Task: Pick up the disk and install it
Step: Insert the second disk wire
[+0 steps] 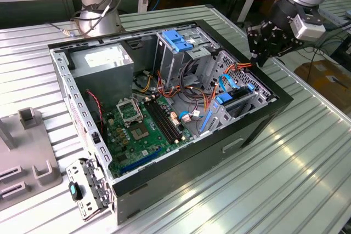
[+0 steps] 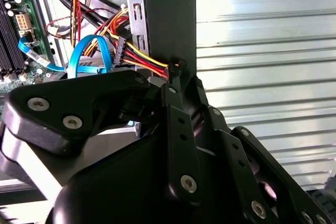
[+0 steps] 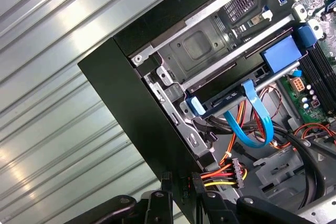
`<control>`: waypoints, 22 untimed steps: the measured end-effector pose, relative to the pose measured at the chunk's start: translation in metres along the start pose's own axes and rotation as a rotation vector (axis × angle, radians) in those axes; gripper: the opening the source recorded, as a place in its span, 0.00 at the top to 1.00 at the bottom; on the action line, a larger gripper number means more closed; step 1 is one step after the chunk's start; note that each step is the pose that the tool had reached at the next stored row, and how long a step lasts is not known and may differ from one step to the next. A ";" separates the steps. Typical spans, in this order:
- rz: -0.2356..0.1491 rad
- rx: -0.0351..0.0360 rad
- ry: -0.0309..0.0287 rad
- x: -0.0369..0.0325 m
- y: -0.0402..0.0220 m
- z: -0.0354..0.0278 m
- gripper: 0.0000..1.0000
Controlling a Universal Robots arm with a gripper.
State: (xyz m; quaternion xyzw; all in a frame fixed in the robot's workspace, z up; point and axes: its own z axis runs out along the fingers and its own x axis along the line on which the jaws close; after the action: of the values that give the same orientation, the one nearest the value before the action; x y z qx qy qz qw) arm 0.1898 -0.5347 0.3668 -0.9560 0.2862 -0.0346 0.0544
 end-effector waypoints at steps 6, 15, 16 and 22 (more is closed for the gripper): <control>0.000 0.0000 0.0000 0.0000 0.0000 0.0000 0.73; -0.063 0.0023 -0.0076 -0.0006 0.0005 -0.0001 0.73; -0.063 0.0023 -0.0076 -0.0006 0.0005 -0.0001 0.73; -0.064 0.0023 -0.0076 -0.0006 0.0005 -0.0001 0.73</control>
State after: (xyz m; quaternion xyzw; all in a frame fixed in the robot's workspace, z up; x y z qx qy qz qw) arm 0.1890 -0.5348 0.3668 -0.9647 0.2554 -0.0330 0.0554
